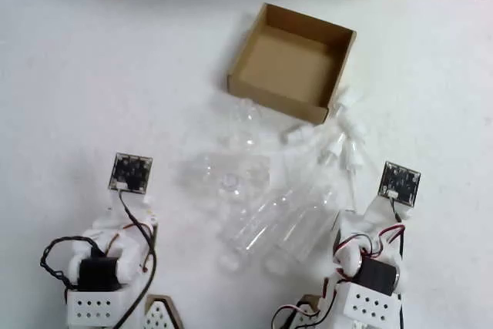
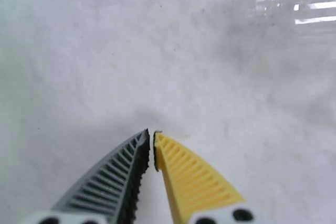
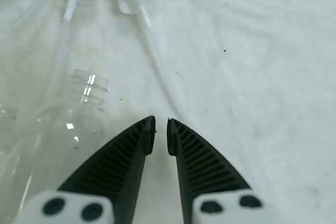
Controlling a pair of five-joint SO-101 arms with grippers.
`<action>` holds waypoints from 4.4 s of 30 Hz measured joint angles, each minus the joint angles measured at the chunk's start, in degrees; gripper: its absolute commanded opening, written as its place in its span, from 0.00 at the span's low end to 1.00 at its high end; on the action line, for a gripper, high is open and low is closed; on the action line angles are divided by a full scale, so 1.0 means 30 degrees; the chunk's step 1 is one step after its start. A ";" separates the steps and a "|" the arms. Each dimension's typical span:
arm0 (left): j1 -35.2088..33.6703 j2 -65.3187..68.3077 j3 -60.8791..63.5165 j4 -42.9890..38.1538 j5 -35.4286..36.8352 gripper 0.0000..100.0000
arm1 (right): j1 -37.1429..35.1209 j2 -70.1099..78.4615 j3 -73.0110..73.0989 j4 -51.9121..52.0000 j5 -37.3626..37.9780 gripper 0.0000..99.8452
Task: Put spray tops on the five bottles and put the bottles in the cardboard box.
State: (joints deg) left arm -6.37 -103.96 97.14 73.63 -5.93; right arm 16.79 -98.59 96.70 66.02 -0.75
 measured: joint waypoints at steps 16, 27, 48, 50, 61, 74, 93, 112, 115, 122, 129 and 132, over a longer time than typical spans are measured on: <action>0.0000 0.0000 0.0000 0.0000 0.0000 0.03 | 0.0000 0.0000 0.0000 0.0000 0.0000 0.02; 0.0000 0.0000 0.0000 0.0000 0.0000 0.03 | 0.0000 0.0000 0.0000 0.0000 0.0000 0.02; 0.0000 0.0000 0.0000 0.0000 0.0000 0.03 | -0.0059 0.0000 0.0000 0.0000 0.0000 0.02; 0.0000 0.0000 0.0000 0.0000 0.0000 0.03 | -0.0059 0.0000 0.0000 0.0000 0.0000 0.02; 0.0000 0.0000 0.0000 0.0000 0.0000 0.03 | -0.0059 0.0000 0.0000 0.0000 0.0000 0.02; 0.0000 0.0000 0.0000 0.0000 0.0000 0.03 | -0.0059 0.0000 0.0000 0.0000 0.0000 0.02; 0.0000 0.0000 0.0000 0.0000 0.0000 0.02 | -0.0059 0.0000 0.0000 0.0000 0.0000 0.02; 0.0117 0.0000 0.0000 -0.5011 0.0000 0.03 | -0.0059 0.0000 0.0000 0.0000 0.0000 0.02; 0.0117 0.0000 0.0000 -0.6505 0.0000 0.03 | -0.0059 0.0000 0.0000 0.0000 0.0000 0.02; 0.0498 0.0000 -0.0117 -0.9934 0.0000 0.03 | -0.0059 0.0000 0.0000 0.0000 0.0000 0.02; 0.3165 0.0000 -0.4630 -0.7531 0.0821 0.03 | -0.0059 0.0000 0.0000 0.0000 0.0000 0.02; 0.5070 0.0000 -0.6681 -0.6681 0.1758 0.03 | -0.0059 0.0000 0.0000 0.0000 0.0000 0.02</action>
State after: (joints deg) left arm 8.84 -103.96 77.10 53.58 -0.66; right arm 16.62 -98.59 96.70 66.02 -0.75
